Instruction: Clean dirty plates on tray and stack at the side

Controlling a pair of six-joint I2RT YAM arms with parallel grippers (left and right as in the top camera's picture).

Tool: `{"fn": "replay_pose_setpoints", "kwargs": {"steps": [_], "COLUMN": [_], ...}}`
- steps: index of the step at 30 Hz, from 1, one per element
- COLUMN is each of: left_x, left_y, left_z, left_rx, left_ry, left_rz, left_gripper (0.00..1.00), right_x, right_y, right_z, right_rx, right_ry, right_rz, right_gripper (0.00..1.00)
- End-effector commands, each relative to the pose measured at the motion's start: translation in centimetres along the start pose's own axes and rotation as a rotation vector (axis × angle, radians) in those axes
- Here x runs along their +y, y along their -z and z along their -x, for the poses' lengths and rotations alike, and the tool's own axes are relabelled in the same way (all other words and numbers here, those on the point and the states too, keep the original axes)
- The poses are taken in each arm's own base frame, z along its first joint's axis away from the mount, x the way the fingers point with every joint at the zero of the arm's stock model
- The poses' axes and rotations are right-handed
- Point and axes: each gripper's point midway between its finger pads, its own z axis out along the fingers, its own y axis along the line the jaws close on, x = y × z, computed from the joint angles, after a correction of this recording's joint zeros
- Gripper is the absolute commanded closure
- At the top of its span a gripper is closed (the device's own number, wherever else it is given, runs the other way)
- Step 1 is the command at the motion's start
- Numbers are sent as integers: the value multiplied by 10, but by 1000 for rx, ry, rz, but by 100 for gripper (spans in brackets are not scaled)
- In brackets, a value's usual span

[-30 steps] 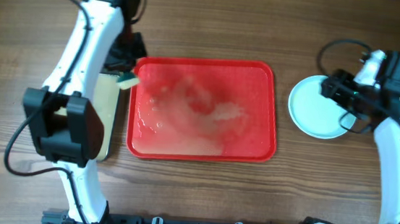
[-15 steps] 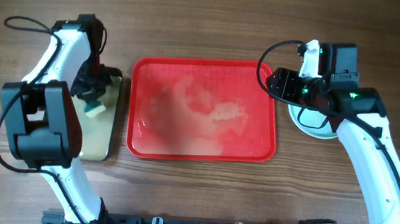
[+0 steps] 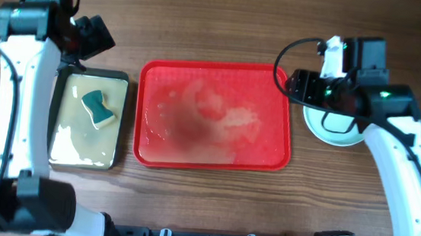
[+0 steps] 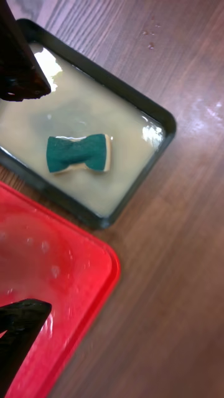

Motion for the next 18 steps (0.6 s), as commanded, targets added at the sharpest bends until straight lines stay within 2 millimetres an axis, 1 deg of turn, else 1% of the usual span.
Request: {"fn": "replay_pose_setpoints", "kwargs": {"steps": [1, 2, 3, 5, 6, 7, 9, 10, 11, 12, 13, 14, 16, 18], "left_x": [-5, -5, -5, -5, -5, -5, -5, -5, -5, -5, -5, -5, -5, -5], "left_y": [-1, -1, -1, -1, -1, -1, -1, -1, -1, -1, -1, -1, -1, -1], "left_z": [-2, -3, -3, -3, -3, -3, -3, -3, -3, -3, -3, -3, -3, -3], "left_rx": [18, 19, 19, 19, 19, 19, 19, 19, 19, 19, 19, 19, 19, 19], "left_ry": [18, 18, 18, 18, 18, 18, 18, 18, 18, 18, 18, 18, 18, 18], "left_rz": [-29, -28, -28, -28, -28, -28, -28, -28, -28, -28, -28, -28, -28, -28], "left_gripper": [0, 0, 0, 0, 0, 0, 0, 0, 0, 0, 0, 0, 0, 0], "right_x": [8, 13, 20, 35, 37, 34, 19, 14, 10, 8, 5, 2, 2, 5], "right_y": [81, 102, 117, 139, 149, 157, 170, 174, 183, 189, 189, 189, 186, 177], "right_z": [32, 33, 32, 26, 24, 23, 21, 23, 29, 32, 34, 36, 39, 29], "right_rx": [-187, -229, -267, -312, -338, -364, -411, -434, -482, -511, -524, -541, -604, -668], "right_ry": [52, 49, 58, 58, 49, 50, 49, 44, 42, 39, 37, 63, 174, 281], "right_rz": [-61, -51, -27, 55, 64, 44, -54, -83, -111, -130, -143, -165, -172, -136], "right_gripper": [0, 0, 0, 0, 0, 0, 0, 0, 0, 0, 0, 0, 0, 0]}}
